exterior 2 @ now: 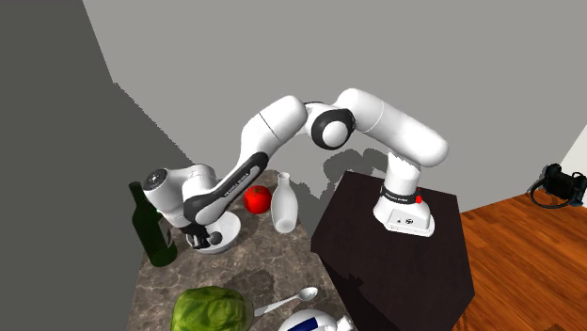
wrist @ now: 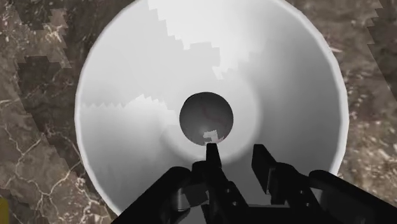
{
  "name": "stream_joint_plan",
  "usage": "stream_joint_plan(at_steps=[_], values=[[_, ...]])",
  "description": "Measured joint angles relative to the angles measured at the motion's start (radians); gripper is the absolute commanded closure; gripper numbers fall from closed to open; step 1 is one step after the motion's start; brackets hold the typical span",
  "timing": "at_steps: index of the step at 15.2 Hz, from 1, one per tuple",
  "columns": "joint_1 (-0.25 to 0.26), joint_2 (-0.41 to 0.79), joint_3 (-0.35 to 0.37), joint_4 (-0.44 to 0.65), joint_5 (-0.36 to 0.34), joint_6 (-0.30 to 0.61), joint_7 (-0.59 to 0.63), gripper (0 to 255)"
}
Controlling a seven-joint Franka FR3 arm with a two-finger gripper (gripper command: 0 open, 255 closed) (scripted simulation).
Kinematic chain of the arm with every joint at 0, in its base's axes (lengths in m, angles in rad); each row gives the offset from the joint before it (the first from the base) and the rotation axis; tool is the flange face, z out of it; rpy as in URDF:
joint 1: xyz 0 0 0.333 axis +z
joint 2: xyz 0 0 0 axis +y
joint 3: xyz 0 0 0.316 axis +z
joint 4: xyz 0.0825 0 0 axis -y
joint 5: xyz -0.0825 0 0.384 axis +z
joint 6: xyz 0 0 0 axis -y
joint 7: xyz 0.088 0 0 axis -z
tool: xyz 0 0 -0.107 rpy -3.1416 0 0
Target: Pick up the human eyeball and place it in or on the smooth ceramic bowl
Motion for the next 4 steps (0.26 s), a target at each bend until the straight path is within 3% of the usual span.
stream_joint_plan(at_steps=[2, 3, 4], values=[[0.011, 0.071, -0.009, 0.135, 0.050, -0.070, -0.025, 255], [0.005, 0.082, -0.026, 0.156, 0.046, -0.075, -0.041, 255], [-0.006, 0.048, -0.037, 0.086, 0.031, -0.048, -0.042, 255]])
